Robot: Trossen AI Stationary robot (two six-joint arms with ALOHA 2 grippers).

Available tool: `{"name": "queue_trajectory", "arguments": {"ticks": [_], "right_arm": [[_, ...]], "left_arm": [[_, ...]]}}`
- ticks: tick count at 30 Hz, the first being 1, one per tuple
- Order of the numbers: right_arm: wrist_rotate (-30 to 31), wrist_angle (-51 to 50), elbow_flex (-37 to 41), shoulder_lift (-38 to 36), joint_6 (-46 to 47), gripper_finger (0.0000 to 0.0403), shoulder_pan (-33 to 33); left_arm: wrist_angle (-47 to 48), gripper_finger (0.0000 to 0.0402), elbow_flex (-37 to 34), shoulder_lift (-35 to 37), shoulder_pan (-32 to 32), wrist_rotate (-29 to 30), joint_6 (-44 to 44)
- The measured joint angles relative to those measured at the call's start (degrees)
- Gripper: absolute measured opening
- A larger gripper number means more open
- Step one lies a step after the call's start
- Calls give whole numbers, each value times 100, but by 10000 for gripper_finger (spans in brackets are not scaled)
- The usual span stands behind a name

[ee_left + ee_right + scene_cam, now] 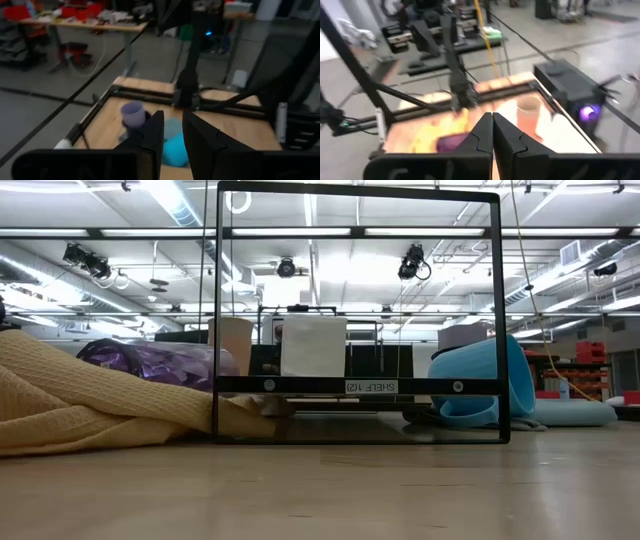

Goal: Stack small to large cups/mugs on shelf
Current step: Put the violet cup on the shelf

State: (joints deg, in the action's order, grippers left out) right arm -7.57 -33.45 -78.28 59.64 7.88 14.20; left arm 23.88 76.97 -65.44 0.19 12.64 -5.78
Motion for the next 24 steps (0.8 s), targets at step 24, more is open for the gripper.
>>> {"name": "queue_trajectory", "arguments": {"ticks": [24], "right_arm": [[358, -468, 0, 454, 516, 28, 307]], "left_arm": [[602, 90, 7, 183, 2, 539, 111]]}}
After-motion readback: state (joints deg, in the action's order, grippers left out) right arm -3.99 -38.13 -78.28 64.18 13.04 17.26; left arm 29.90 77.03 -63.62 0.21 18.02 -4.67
